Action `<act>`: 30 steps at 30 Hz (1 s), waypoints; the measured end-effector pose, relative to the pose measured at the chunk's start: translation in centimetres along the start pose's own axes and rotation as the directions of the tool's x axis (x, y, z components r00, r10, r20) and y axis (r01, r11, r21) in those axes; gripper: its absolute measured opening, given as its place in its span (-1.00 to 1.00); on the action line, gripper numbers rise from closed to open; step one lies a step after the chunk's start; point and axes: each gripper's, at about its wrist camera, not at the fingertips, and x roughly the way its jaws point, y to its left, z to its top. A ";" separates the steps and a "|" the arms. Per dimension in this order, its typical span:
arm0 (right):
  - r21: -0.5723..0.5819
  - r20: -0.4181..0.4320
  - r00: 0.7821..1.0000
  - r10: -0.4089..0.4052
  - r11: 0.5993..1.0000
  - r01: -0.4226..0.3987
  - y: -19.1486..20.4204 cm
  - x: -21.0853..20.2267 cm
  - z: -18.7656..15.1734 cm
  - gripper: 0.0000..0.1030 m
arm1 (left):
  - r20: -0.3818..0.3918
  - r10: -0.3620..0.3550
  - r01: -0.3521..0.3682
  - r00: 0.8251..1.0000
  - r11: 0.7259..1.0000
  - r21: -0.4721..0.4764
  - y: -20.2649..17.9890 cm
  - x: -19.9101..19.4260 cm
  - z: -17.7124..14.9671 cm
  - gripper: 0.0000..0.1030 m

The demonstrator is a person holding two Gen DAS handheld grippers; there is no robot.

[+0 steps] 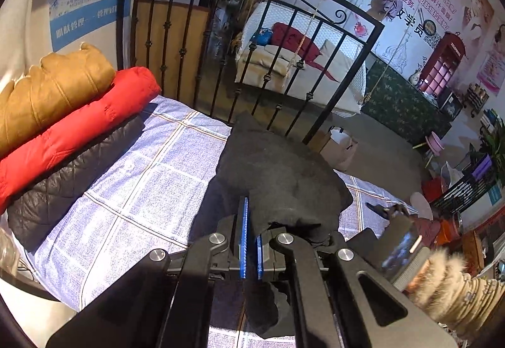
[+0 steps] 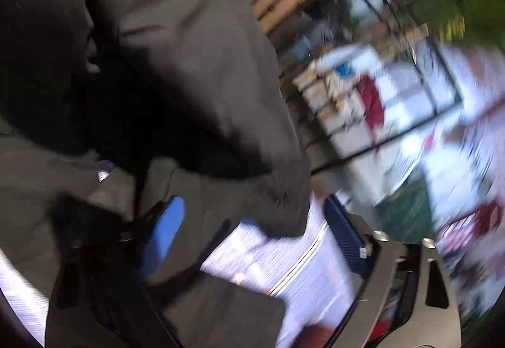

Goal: Fold large clothes

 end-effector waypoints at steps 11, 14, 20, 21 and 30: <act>-0.044 0.067 0.993 0.094 0.995 -0.091 -2.8 5.3 7.0 -0.75 | -0.111 0.114 -0.112 0.987 0.993 0.023 2.5 4.2 -3.6 -0.87; 0.167 0.065 0.986 0.156 0.972 -0.165 -6.1 4.8 8.0 -0.81 | -0.192 0.108 -0.107 0.975 0.994 0.016 4.6 6.1 -6.2 -0.68; 0.426 0.105 0.970 0.222 0.871 -0.245 -10.7 2.7 9.2 -0.83 | -0.206 0.038 -0.022 0.978 0.997 0.079 5.1 5.3 -10.0 0.34; 0.438 0.109 0.967 0.230 0.862 -0.255 -11.2 2.5 9.6 -0.83 | -0.205 0.031 -0.009 0.978 0.994 0.107 4.5 5.1 -10.4 0.45; 0.449 0.132 0.953 0.272 0.841 -0.302 -12.2 2.1 12.4 -0.83 | -0.190 0.072 -0.032 0.979 0.978 0.205 -0.9 9.0 -14.3 0.57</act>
